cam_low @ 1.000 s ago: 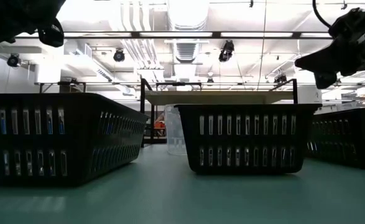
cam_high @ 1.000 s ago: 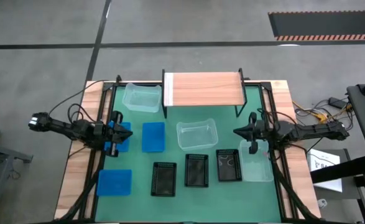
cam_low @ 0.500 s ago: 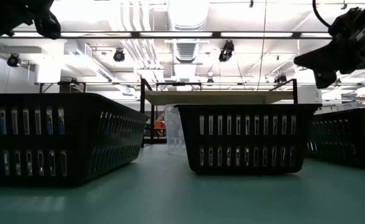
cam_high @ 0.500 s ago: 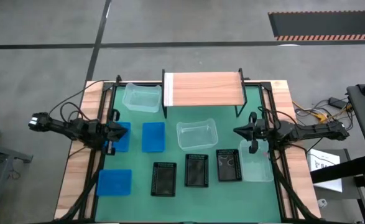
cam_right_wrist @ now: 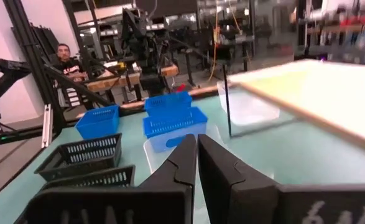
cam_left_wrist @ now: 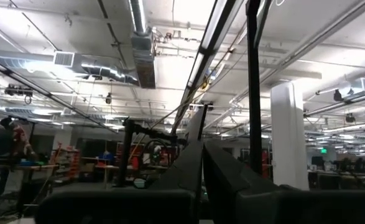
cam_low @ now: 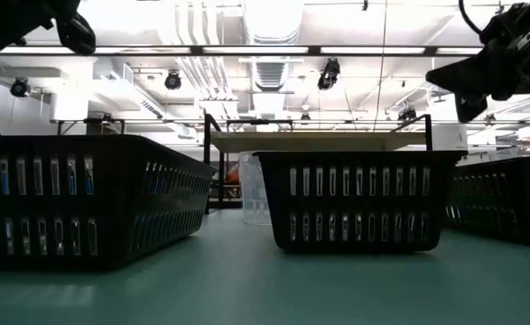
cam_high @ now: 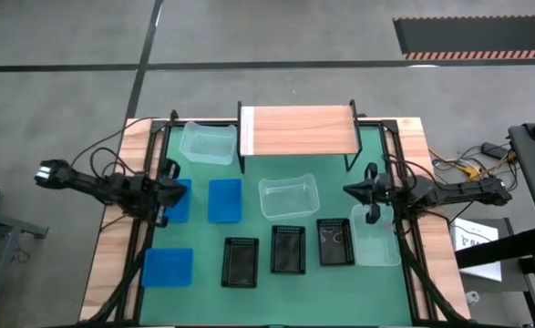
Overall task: Stack baskets on shelf by color
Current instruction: Put the top right blue bin on the shelf
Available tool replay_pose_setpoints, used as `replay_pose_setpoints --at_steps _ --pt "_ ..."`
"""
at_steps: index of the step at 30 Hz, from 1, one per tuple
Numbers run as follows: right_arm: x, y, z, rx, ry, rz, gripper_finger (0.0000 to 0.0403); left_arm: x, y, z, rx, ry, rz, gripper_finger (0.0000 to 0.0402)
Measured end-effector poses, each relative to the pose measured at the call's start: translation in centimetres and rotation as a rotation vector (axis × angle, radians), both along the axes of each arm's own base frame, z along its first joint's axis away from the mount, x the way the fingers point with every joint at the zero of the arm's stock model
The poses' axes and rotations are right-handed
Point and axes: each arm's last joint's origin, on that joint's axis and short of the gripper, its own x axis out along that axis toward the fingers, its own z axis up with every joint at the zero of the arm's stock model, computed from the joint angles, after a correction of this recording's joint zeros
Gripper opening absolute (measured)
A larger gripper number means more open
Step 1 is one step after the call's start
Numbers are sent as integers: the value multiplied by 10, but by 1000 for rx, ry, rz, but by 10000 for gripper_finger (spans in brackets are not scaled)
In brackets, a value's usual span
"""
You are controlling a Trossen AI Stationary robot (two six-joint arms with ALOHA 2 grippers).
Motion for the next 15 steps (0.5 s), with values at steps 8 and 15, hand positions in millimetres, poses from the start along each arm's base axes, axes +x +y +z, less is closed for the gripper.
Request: replay_pose_setpoints --at_steps 8,15 --pt "-2 0 20 -125 -188 -20 9 19 -5 18 65 37 37 0" --pt "-2 1 27 -208 -254 -8 9 49 -12 31 85 114 36 0"
